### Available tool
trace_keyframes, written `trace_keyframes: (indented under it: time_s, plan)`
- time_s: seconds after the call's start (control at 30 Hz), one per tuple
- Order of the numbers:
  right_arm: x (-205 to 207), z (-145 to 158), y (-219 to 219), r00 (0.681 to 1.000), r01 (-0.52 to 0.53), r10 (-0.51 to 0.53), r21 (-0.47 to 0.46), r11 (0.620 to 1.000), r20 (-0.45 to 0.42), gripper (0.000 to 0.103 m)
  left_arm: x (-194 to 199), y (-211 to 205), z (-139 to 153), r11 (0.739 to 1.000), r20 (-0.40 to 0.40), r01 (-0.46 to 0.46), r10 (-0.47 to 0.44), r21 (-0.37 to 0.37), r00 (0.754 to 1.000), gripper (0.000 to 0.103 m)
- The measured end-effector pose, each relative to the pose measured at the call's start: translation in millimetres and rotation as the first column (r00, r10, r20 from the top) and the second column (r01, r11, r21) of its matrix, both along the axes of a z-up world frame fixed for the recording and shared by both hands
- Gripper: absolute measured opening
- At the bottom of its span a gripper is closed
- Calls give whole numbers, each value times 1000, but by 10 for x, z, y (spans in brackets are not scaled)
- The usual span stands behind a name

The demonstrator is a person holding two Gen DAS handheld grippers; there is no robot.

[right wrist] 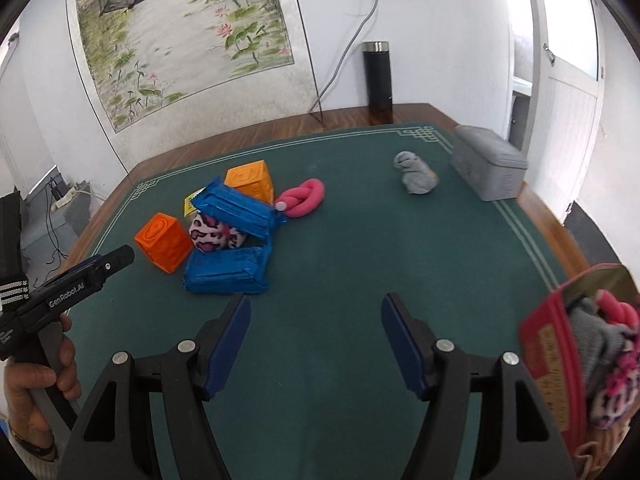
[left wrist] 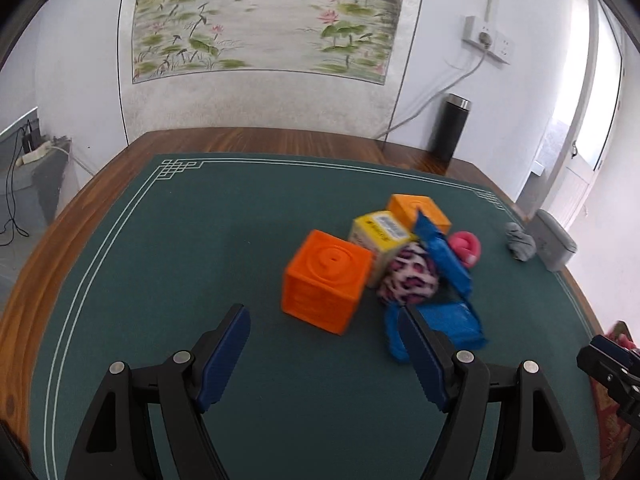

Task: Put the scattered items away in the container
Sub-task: 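Move both tools back over the remaining toys on the table, then grasp the orange rubber cube with the left tool while the right tool grasps a blue packet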

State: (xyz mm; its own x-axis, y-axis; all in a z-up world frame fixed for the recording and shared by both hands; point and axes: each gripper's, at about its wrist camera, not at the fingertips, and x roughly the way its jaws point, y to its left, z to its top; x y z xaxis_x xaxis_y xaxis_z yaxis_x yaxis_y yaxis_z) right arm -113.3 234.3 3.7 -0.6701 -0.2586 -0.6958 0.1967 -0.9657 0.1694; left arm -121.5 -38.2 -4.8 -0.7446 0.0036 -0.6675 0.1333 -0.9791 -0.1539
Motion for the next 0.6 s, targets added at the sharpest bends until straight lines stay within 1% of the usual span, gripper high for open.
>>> trace_keyframes:
  time_s: [0.07,0.17,0.3,0.4,0.5,0.53,0.57,0.6]
  plan:
    - [-73,-59,-103,1000,-5,5,-6,1000,12,72,-144,-57,-89,1000,13,26,-26,-10,1000,78]
    - [-174,-156,-247,999,-22,22,-10,1000,35,72,-309,-108,-216,997,35,79,-79,-3,996,78]
    - [-299,-274,-422,997,-43,43,1,999,64,72,-440,-105,-311,993,49,117,-117,3,992,78]
    - [-393,-356,-517,995,-49,49,-4,999,89,76,-541,-74,-355,991,62,130,-130,-5,990,78]
    - [-480,-431,-581,992,-49,51,-21,999,119,76,-594,-88,-393,993,73,113,-114,11,991,77]
    - [-500,-451,-594,990,-51,54,-25,998,128,76,-595,-113,-407,993,78,111,-113,30,991,62]
    - [-520,-472,-608,989,-53,56,-30,998,136,76,-590,-134,-412,993,79,108,-111,42,991,58]
    - [-534,-494,-617,988,-54,58,-31,998,140,76,-578,-141,-404,994,80,104,-107,39,991,58]
